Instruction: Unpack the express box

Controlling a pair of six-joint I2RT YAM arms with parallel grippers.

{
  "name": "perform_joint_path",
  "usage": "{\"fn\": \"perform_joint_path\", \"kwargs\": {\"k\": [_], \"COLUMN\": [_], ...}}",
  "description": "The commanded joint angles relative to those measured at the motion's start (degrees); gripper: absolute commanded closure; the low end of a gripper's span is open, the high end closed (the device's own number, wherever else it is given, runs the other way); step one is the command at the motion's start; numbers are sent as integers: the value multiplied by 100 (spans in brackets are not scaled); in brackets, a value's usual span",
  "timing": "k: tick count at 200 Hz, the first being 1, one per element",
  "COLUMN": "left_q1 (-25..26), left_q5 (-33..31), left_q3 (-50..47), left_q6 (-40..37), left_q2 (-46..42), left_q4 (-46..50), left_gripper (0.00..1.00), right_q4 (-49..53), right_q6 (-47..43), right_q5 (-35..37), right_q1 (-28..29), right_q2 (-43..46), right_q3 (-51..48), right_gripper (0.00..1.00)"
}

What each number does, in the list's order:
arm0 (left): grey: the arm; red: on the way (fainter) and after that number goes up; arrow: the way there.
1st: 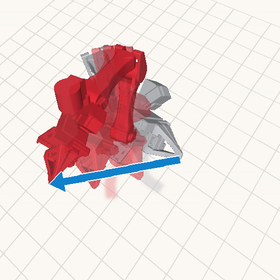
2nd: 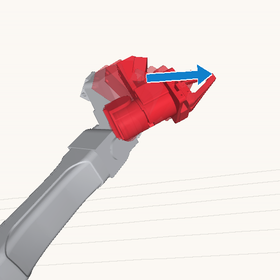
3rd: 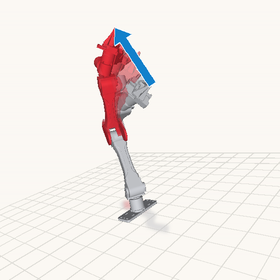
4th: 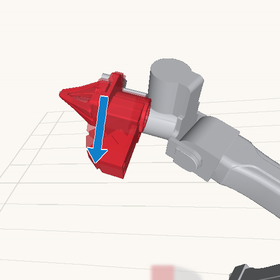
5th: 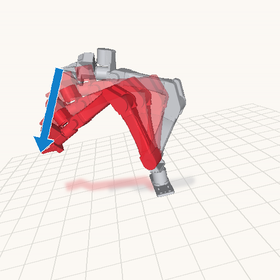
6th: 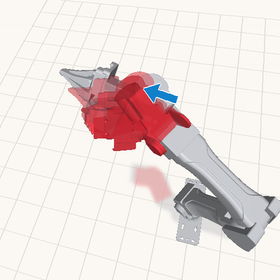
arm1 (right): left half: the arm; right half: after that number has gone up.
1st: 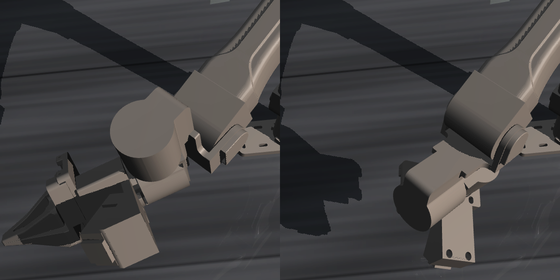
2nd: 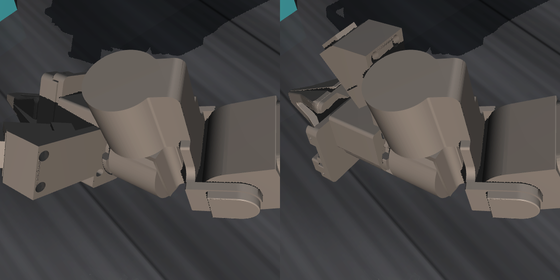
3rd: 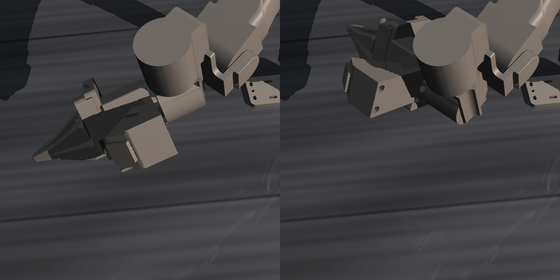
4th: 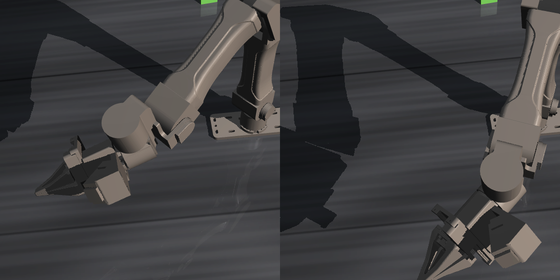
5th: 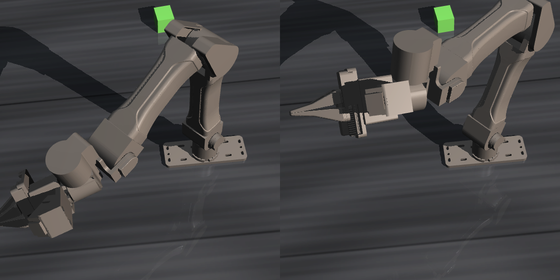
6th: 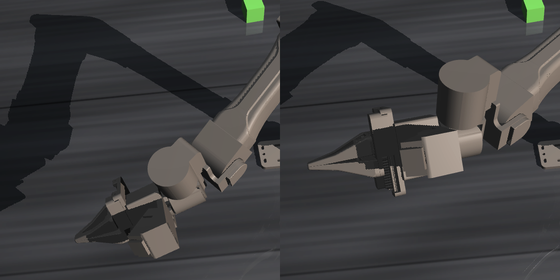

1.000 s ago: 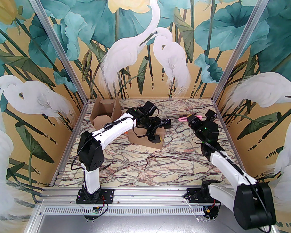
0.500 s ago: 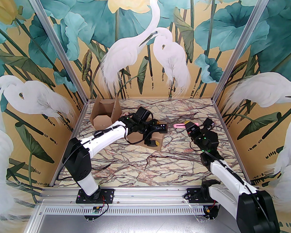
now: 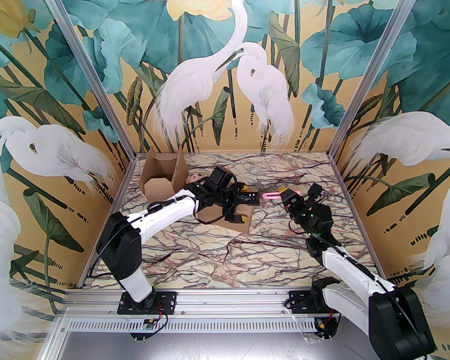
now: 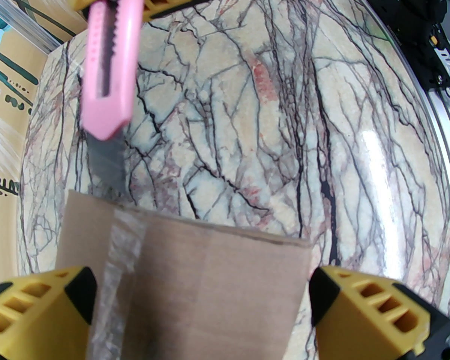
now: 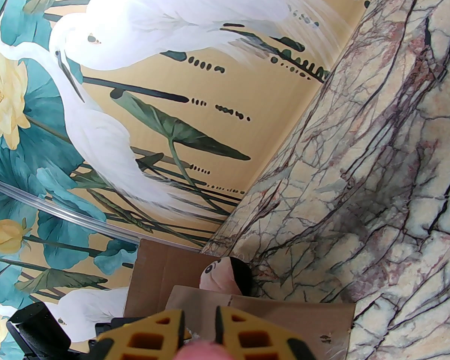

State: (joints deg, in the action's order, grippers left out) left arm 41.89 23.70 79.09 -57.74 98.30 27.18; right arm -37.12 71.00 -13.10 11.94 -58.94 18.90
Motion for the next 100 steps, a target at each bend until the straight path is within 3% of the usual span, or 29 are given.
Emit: {"fn": "perform_joint_path", "kwargs": {"k": [1,100], "left_q1": [-23,-22], "left_q5": [-120,-196], "left_q3": [-118,-169], "left_q6": [-98,-89], "left_q2": [-179,-183], "left_q4": [-167,-228], "left_gripper": [0,1], "right_q4": [-244,-953], "right_q6": [111,390], "right_q5": [187,164], "right_q1": [32,63], "right_q2": [-74,-686], "right_q3": [-88,-49], "right_gripper": [100,100]}}
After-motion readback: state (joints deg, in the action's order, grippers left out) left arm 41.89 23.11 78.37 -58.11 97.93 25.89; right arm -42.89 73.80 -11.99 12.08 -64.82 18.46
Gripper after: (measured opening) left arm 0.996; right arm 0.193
